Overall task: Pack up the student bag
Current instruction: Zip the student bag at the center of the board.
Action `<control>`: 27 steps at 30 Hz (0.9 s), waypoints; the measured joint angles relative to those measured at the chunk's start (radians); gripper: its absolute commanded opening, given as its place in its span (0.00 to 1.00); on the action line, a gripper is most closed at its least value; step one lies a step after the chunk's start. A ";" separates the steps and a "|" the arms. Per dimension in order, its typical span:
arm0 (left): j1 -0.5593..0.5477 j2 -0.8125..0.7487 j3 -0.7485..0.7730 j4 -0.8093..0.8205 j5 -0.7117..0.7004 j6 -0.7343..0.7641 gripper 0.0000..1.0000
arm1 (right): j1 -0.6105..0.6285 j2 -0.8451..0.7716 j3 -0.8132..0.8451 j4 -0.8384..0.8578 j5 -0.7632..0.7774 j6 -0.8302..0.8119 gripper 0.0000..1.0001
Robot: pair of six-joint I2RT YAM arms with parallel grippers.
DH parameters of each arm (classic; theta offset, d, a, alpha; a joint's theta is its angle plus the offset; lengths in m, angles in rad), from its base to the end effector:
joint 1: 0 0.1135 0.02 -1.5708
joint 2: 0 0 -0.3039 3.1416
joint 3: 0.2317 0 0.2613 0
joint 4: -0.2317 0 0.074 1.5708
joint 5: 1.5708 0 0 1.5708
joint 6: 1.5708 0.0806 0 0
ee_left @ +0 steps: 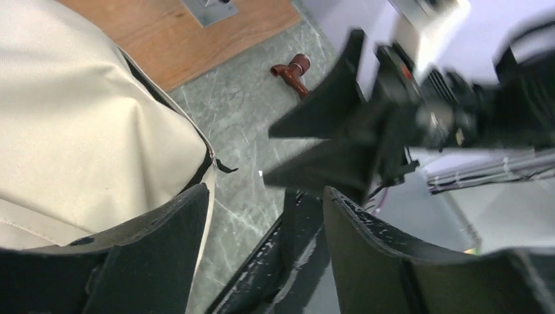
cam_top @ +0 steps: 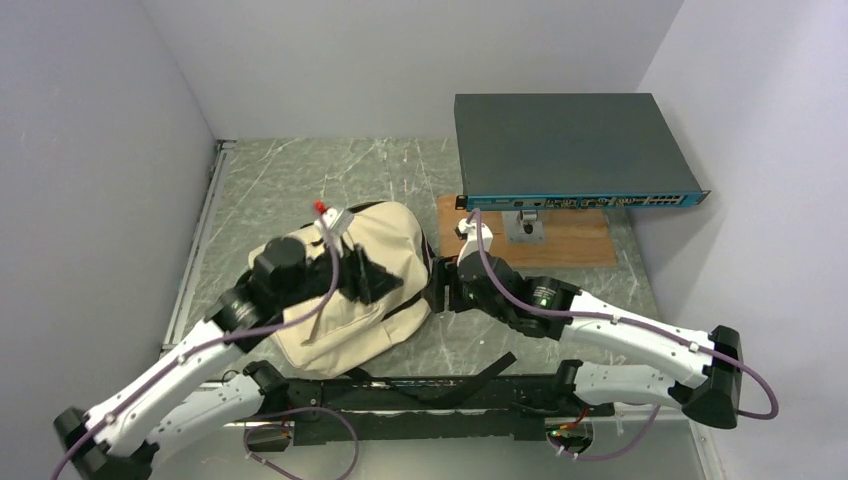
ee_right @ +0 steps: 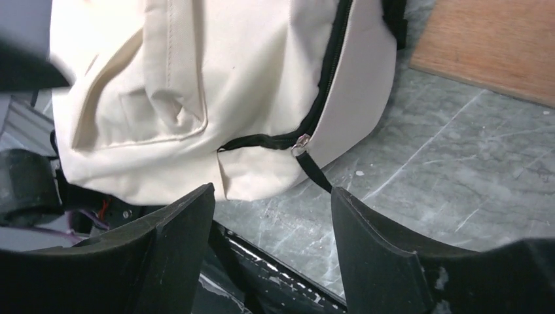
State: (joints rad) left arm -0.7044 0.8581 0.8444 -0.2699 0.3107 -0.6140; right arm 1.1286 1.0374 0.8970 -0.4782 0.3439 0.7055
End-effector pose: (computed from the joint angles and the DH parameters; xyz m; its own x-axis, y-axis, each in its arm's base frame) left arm 0.1525 -0.1620 0.3578 -0.6584 -0.1604 -0.7354 0.5639 0.5420 -0.6230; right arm 0.1306 0.2123 0.3121 -0.6644 0.0232 -0.7470 -0.3974 0.8355 0.3794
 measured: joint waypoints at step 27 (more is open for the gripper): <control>-0.529 -0.014 -0.462 0.464 -0.678 -0.042 0.53 | -0.169 0.099 -0.088 0.138 -0.262 -0.333 0.56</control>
State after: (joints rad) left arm -1.2331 0.8440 0.3820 0.1940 -0.3672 -0.6559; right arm 0.9596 1.1366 0.8089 -0.3405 0.0822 0.3721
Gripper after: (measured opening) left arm 0.614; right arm 0.517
